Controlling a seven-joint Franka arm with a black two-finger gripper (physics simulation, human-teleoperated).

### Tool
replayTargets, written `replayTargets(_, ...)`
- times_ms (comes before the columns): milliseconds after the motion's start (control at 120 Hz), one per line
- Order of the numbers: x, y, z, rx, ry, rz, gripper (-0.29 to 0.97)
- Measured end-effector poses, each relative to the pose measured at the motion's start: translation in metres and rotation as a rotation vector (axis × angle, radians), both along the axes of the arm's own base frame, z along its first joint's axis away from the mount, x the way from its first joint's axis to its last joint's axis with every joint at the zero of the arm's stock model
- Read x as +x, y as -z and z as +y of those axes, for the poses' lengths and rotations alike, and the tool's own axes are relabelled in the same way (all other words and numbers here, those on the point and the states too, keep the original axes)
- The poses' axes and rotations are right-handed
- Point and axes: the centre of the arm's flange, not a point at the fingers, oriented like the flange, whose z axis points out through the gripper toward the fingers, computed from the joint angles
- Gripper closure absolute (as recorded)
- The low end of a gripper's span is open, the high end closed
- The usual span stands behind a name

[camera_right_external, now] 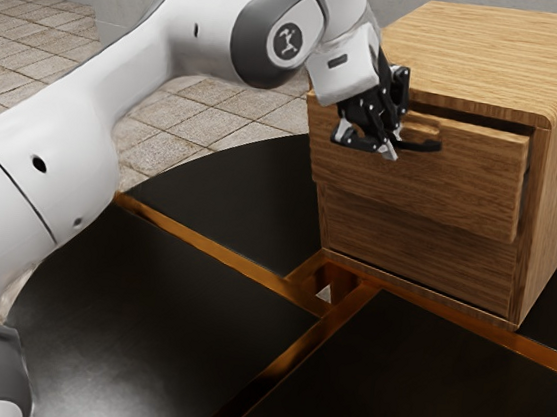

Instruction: Pull the drawer handle with one arm to open the drawer

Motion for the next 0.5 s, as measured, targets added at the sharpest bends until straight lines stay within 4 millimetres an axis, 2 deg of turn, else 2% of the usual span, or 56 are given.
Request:
replayTargets(117, -0.015, -0.009, 0.001, -0.009, 0.003, 0.005, 0.76)
replayTargets(267, -0.031, -0.006, 0.002, -0.028, 0.006, 0.003, 0.76)
replayTargets(383, -0.045, -0.014, -0.005, -0.029, 0.022, -0.027, 0.77)
replayTargets(500, -0.053, -0.009, -0.007, -0.031, 0.028, -0.034, 0.79)
